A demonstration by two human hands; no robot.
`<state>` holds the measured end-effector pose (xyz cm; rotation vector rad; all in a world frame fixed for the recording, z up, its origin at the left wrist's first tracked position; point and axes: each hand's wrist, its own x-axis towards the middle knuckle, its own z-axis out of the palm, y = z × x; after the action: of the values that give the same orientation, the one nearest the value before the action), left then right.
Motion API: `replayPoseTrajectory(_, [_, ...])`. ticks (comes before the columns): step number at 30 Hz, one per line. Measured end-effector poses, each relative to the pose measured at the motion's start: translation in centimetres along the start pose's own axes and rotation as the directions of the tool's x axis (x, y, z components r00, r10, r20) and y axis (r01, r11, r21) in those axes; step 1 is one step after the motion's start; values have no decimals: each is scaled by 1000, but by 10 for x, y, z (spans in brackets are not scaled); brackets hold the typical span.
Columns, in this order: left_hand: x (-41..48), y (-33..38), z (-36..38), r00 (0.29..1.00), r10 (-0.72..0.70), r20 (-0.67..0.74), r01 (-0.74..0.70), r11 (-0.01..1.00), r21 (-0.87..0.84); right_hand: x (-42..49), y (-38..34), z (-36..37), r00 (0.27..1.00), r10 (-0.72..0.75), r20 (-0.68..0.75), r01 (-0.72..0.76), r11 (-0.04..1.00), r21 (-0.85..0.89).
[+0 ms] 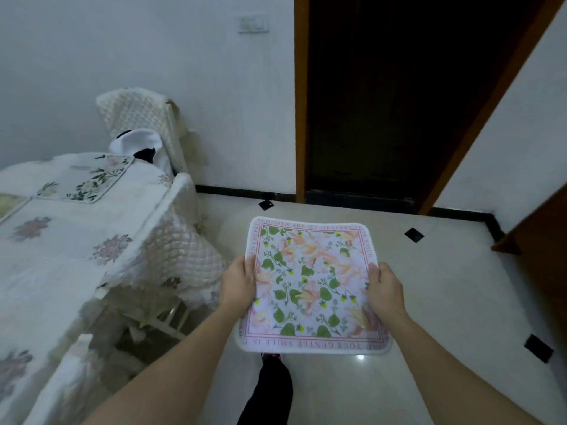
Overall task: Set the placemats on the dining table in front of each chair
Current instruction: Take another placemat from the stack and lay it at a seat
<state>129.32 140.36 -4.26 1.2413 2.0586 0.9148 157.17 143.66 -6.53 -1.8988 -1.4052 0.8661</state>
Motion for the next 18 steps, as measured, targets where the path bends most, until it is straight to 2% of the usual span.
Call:
replayPoseTrajectory(11, [193, -3, -31, 997, -67, -27, 65, 996, -64, 156, -108, 103, 997, -68, 30, 71, 991, -113])
replayPoseTrajectory(18, [309, -15, -99, 985, -91, -149, 83, 995, -57, 240, -216, 190, 979, -169, 112, 182, 975, -127])
